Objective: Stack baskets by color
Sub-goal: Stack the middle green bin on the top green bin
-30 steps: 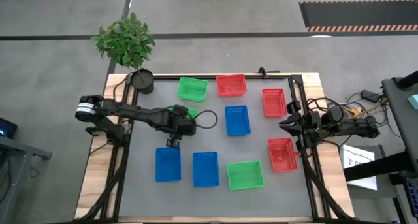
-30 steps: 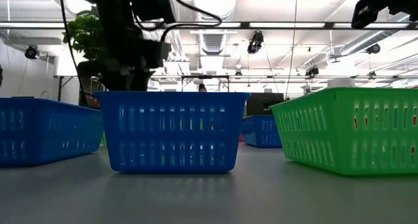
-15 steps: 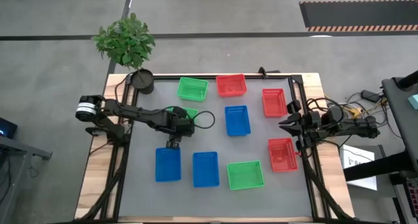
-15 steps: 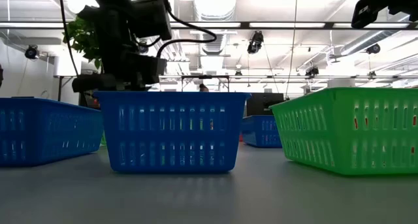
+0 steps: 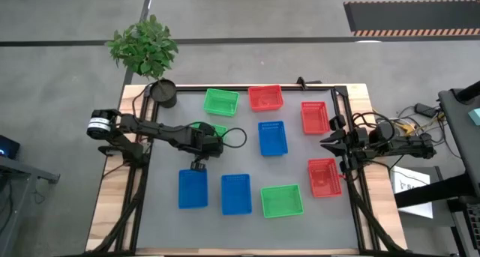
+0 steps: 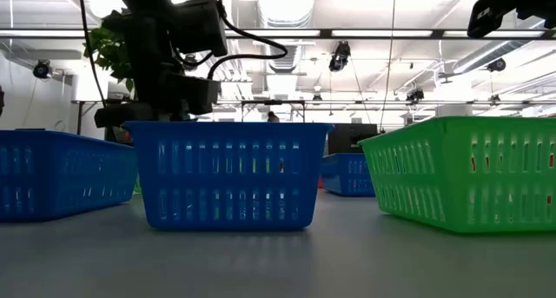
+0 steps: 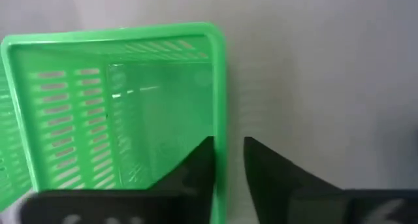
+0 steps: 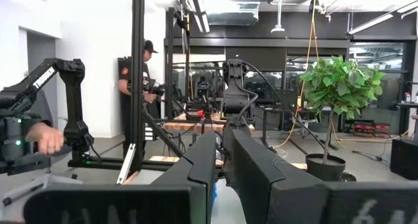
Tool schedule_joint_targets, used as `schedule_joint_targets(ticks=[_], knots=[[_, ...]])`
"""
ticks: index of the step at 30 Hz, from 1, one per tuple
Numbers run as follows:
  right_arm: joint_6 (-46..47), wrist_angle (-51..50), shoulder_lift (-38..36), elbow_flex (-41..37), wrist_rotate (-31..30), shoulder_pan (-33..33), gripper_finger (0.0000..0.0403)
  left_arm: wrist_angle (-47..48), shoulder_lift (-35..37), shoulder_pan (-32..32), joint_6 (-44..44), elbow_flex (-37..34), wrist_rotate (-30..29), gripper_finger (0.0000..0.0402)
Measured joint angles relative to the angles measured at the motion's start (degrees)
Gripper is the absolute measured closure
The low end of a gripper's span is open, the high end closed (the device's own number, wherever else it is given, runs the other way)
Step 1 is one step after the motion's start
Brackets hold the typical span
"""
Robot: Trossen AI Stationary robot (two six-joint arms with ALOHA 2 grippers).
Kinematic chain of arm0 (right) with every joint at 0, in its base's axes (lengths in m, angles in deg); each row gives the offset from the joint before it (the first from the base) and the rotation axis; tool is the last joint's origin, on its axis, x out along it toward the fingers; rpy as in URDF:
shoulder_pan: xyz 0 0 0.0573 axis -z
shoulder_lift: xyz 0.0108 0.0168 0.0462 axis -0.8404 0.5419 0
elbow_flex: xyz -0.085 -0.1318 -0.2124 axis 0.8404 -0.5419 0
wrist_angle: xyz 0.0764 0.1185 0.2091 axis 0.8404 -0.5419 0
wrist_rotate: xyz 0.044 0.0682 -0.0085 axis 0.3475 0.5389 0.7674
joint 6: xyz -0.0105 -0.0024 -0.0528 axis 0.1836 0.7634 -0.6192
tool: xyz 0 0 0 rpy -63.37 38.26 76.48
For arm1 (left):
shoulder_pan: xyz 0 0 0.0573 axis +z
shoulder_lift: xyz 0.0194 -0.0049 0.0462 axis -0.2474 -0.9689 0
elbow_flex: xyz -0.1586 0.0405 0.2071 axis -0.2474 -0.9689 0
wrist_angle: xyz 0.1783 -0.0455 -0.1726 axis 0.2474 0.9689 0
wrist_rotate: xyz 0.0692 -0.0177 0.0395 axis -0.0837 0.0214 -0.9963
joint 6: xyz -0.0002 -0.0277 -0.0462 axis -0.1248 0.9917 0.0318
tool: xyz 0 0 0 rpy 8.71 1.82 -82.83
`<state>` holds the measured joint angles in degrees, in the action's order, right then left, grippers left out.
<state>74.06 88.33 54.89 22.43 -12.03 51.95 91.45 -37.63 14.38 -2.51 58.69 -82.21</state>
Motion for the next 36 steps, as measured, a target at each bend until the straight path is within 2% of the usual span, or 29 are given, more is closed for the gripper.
schedule_joint_targets(ticks=[3,9,18,24,29,36], knots=[[0.0,0.0,0.0,0.0,0.0,-0.01,0.036,0.0,0.0,0.0,0.23,0.0,-0.02,0.0394],[0.02,0.0,0.0,0.0,0.0,0.0,0.036,1.14,0.04,-0.54,0.43,1.67,-1.39,0.04],[0.04,-0.43,0.0,-0.04,0.0,0.0,0.036,5.23,0.13,-1.25,-0.03,13.31,-2.09,0.0401],[0.03,-0.58,0.0,-0.04,0.0,-0.01,0.036,5.47,0.2,-0.95,-6.36,20.42,-6.33,0.0401],[0.05,-0.57,0.0,-0.04,0.0,0.0,0.036,3.78,0.22,2.68,-13.09,22.61,-8.38,0.0401],[0.07,-1.19,0.0,-0.07,0.0,-0.02,0.036,1.03,-0.1,10.67,-15.09,22.32,-8.83,0.0401]])
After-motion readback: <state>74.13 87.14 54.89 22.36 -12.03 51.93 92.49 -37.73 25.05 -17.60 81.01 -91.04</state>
